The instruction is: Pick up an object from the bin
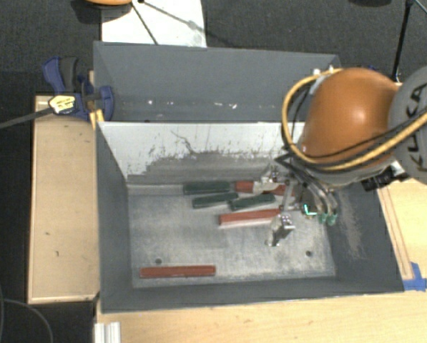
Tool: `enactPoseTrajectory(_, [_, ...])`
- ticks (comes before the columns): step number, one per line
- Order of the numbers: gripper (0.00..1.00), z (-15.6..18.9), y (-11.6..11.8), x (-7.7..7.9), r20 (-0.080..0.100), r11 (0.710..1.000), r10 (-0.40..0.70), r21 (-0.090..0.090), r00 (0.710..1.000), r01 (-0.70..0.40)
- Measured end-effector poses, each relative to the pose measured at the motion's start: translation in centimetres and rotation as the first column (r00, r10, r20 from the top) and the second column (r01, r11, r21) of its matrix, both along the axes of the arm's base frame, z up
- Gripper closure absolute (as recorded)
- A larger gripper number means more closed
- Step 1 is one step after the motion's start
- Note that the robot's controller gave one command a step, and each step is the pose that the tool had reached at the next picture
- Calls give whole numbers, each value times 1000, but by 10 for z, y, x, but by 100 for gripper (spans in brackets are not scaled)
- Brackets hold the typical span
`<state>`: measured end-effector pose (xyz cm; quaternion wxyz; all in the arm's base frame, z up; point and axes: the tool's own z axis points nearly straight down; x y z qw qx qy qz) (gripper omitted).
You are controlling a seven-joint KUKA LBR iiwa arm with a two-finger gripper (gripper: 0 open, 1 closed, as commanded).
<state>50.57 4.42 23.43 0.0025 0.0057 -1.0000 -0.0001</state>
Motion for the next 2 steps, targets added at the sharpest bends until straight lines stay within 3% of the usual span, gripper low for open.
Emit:
enactPoseTrajectory(1, [0, 3, 0, 1, 7, 1000, -2, 1, 1000, 2])
enactPoseTrajectory(2, [0, -31, 1, 8, 13, 995, -97, 2, 995, 97])
